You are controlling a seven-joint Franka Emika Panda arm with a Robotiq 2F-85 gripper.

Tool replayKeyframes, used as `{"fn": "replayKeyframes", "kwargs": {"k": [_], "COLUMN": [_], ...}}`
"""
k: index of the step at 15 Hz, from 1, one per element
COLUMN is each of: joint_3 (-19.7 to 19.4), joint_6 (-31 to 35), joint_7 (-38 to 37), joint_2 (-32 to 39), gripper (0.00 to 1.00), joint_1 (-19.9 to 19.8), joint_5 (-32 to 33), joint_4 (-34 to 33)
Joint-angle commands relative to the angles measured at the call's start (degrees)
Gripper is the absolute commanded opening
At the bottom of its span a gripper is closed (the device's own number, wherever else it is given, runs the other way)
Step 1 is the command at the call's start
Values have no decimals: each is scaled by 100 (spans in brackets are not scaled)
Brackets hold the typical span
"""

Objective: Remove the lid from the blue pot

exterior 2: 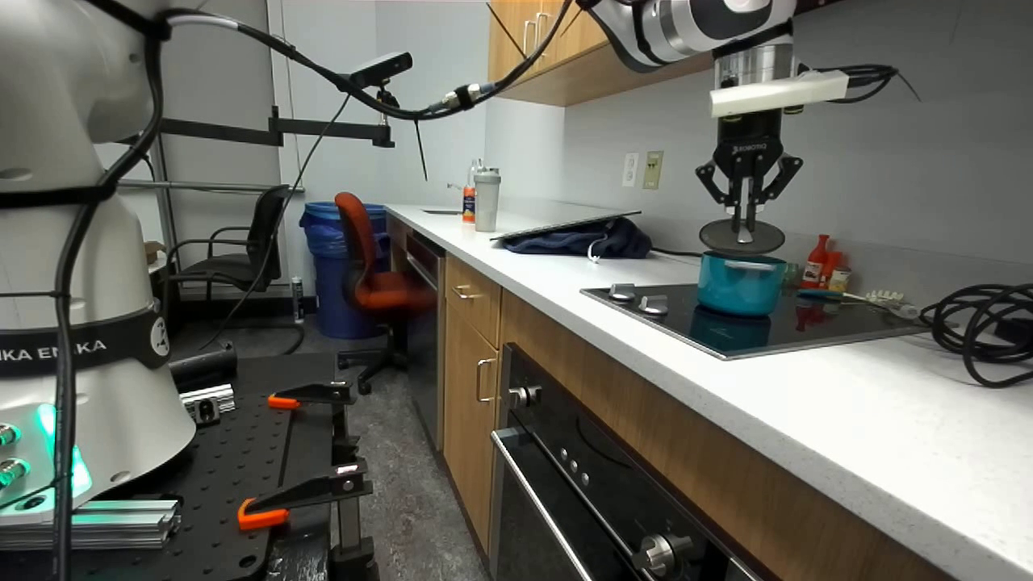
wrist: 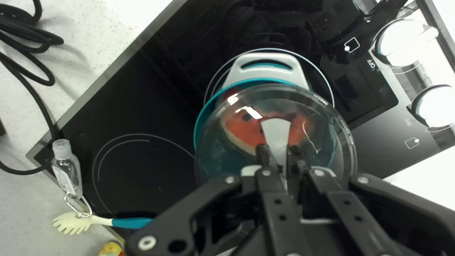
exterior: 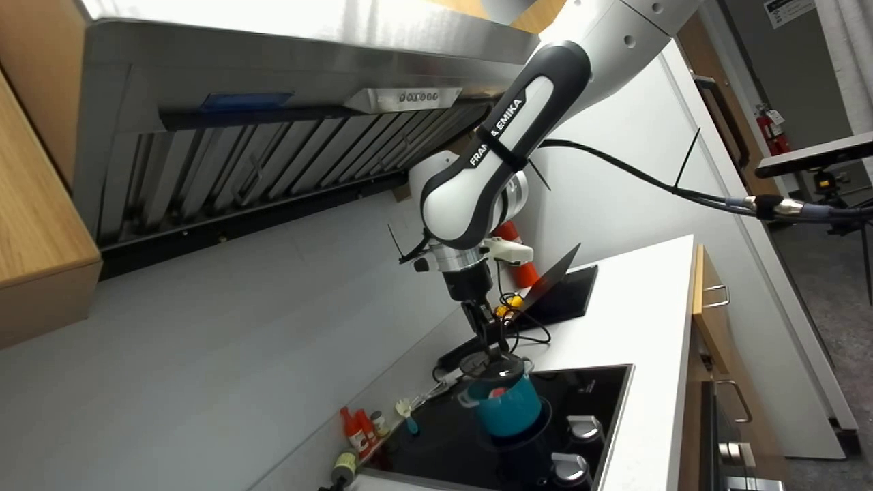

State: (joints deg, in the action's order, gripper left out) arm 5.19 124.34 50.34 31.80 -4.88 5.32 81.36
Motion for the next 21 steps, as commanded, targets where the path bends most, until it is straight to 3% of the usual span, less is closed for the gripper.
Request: {"fn": "replayKeyframes", "kwargs": {"k": [1,7,21], "joint_3": [-133,-130,-388], "joint_6": [-427,-667,-324], "joint_7": [-77,-42,-214], "joint_2": [-189,-403,-1062], "gripper": [4,4,4], "joint_1": [137,101,-170], "joint_5": [232,301,123], "joint_4": [12,302,1511]}}
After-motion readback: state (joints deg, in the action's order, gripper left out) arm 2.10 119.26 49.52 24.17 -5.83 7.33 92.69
